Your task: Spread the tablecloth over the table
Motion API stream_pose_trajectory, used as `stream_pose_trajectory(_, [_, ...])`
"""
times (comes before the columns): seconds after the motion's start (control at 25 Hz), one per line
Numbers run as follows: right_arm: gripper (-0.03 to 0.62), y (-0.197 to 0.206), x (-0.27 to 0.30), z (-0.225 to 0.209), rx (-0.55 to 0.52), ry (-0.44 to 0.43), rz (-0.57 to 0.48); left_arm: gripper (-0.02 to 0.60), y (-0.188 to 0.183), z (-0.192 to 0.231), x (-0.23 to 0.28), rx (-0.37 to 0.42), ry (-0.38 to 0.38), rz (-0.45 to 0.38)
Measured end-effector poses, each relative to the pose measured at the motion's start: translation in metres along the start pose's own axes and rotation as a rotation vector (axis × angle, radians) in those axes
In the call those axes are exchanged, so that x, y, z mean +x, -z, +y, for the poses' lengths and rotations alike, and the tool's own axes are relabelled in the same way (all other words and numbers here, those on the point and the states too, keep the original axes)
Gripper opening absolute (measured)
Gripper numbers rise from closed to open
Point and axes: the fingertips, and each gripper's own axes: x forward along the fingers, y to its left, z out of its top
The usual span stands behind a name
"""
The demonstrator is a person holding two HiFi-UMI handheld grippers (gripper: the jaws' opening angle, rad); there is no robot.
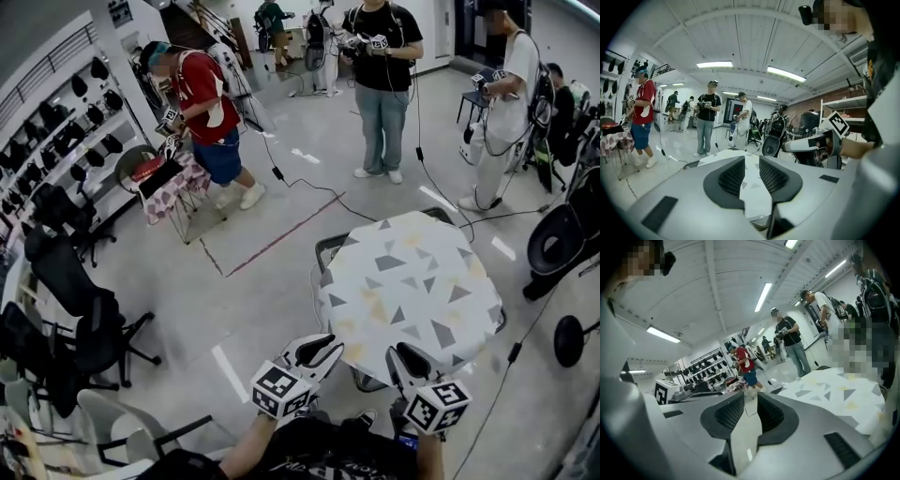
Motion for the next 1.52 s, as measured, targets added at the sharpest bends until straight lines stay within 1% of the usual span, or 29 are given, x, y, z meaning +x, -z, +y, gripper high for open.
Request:
stream_pose_trajectory(0.12, [0.074,-0.004,0.015,0.033,0.003,-0.054,-0.014,0.107,-0.001,0.009,-0.018,-0.002,0.002,0.012])
stream_pose_trajectory(0.28, [0.026,-0.013,0.032,0.075,-0.001,-0.103,-0.029,0.079,-0.012,0.021,-0.045,-0.002,0.012,-0.005])
stream_pose_trajectory(0.4, [0.017,-0.011,0.045,0.096,-0.014,-0.126,-0.021,0.065,-0.015,0.029,-0.058,0.0,0.027,-0.011])
stream_pose_trajectory(0.6, [0.015,-0.011,0.053,0.125,-0.044,-0.124,-0.004,0.053,-0.017,0.036,-0.076,0.002,0.065,-0.012])
stream_pose_trajectory(0.8, [0.015,-0.013,0.06,0.148,-0.079,-0.119,-0.001,0.052,-0.028,0.041,-0.09,-0.007,0.102,-0.035])
stream_pose_trajectory(1.08, [0.015,-0.006,0.067,0.163,-0.115,-0.116,0.012,0.052,-0.04,0.042,-0.098,0.002,0.147,-0.058])
stream_pose_trajectory(1.16, [0.014,-0.006,0.066,0.163,-0.118,-0.099,0.02,0.052,-0.04,0.042,-0.098,0.003,0.155,-0.057])
stream_pose_trajectory(1.44, [0.014,-0.003,0.063,0.156,-0.099,-0.06,0.029,0.051,-0.033,0.035,-0.094,-0.005,0.196,-0.022])
stream_pose_trajectory(1.52, [0.014,-0.002,0.064,0.155,-0.096,-0.056,0.033,0.035,-0.031,0.033,-0.092,-0.016,0.212,-0.008])
